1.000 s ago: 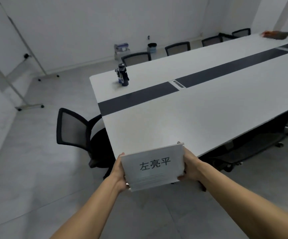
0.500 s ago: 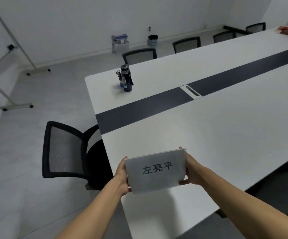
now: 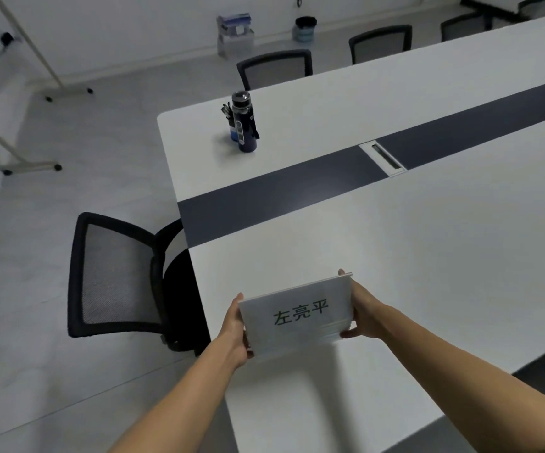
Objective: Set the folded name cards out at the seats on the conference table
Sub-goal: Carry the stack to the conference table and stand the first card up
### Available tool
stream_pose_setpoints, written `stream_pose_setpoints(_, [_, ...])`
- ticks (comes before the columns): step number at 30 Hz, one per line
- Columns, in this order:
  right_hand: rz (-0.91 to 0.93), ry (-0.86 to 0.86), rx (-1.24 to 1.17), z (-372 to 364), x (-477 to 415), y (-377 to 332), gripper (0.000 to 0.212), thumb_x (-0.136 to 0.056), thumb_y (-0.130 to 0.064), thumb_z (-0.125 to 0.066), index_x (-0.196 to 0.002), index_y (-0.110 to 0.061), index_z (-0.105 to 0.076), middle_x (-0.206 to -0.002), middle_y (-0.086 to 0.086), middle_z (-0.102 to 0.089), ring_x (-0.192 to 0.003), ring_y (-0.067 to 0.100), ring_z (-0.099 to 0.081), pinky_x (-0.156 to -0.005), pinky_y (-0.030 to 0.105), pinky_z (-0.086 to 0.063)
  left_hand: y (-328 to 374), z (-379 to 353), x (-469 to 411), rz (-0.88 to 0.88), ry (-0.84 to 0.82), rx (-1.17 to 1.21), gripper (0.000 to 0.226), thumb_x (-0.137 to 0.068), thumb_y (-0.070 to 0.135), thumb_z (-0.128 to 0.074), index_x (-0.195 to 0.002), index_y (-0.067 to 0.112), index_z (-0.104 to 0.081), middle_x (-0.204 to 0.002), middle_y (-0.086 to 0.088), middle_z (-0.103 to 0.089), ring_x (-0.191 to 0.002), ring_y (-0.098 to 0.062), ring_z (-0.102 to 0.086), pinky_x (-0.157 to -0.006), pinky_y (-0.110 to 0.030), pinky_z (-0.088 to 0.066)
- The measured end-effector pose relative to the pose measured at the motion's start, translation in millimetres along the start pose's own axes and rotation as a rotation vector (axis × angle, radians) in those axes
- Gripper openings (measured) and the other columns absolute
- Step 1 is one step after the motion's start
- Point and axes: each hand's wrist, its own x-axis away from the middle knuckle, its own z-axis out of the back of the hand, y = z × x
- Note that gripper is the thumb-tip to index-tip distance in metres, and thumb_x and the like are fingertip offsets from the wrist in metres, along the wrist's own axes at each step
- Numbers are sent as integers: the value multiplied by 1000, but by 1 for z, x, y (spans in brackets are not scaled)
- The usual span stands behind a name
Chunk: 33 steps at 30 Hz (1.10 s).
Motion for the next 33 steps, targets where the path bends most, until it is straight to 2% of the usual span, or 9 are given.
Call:
stream_pose_setpoints(3, [-11, -24, 12, 3, -8, 2, 66, -89, -74, -29, -102, -22, -68, -104, 7, -72, -107, 26, -60, -100, 54, -44, -4, -1, -2, 10, 9, 22, 60, -90, 66, -37, -84, 13, -65, -92, -15, -67, -85, -30, -61, -69, -37, -48])
stream_pose_setpoints(8, [-6, -60, 18, 7, -12, 6, 62, -92, -72, -28, -101, -24, -66, -105, 8, -71, -108, 26, -60, -99, 53, -45, -5, -3, 0, -13, 27, 8, 57, -90, 67, -38, -95, 17, -65, -99, -14, -68, -90, -31, -62, -77, -40, -51])
stream_pose_setpoints(12, [60, 6, 188, 14, -8, -1, 62, -94, -67, -29, -105, -19, -65, -107, 7, -68, -102, 24, -61, -94, 47, -47, -1, -4, 5, -53, 99, -58, 48, -94, 60, -40, -96, 17, -63, -92, -13, -66, -86, -32, -62, -86, -45, -52])
stream_pose_setpoints(15, [276, 173, 348, 23, -2, -16, 61, -96, -60, -37, -115, -8, -63, -120, 10, -64, -111, 30, -59, -97, 50, -48, 4, -2, 12, -132, 148, -142, 36, -97, 45, -44, -92, 13, -61, -82, -11, -62, -74, -27, -59, -74, -37, -51])
stream_pose_setpoints(18, [568, 174, 518, 27, 23, -38, 62, -91, -63, -44, -132, -17, -56, -133, 4, -59, -117, 22, -56, -99, 43, -48, 10, 3, 17, -274, 160, -236, 22, -96, 28, -49, -92, 10, -61, -85, -9, -62, -71, -22, -58, -70, -33, -47])
stream_pose_setpoints(22, [698, -11, 906, 25, 46, -52, 73, -74, -66, -67, -137, -33, -49, -138, -8, -53, -124, 14, -50, -100, 35, -44, 10, 5, 28, -413, 162, -295, 26, -97, 27, -48, -105, 11, -67, -98, -7, -66, -88, -24, -63, -88, -42, -51])
stream_pose_setpoints(26, [727, -10, 1339, 14, 40, -41, 73, -75, -56, -73, -139, -34, -45, -137, -9, -52, -121, 14, -49, -95, 32, -43, 1, 9, 38, -596, 131, -452, 34, -98, 44, -45, -105, 21, -68, -106, 6, -64, -98, -15, -58, -88, -34, -47])
stream_pose_setpoints(29, [803, 61, 1400, 13, 34, -38, 58, -83, -48, -68, -136, -35, -51, -133, -10, -58, -117, 16, -54, -91, 31, -45, -8, 19, 40, -698, 112, -653, 26, -95, 43, -53, -114, 29, -64, -109, 9, -62, -97, -7, -57, -88, -28, -46])
stream_pose_setpoints(33, [824, 61, 1375, 16, 35, -37, 50, -84, -47, -68, -132, -37, -57, -132, -15, -61, -115, 14, -56, -89, 31, -47, -3, 29, 42, -795, 129, -904, 26, -93, 40, -58, -118, 33, -62, -121, 15, -57, -110, -6, -53, -86, -20, -42])
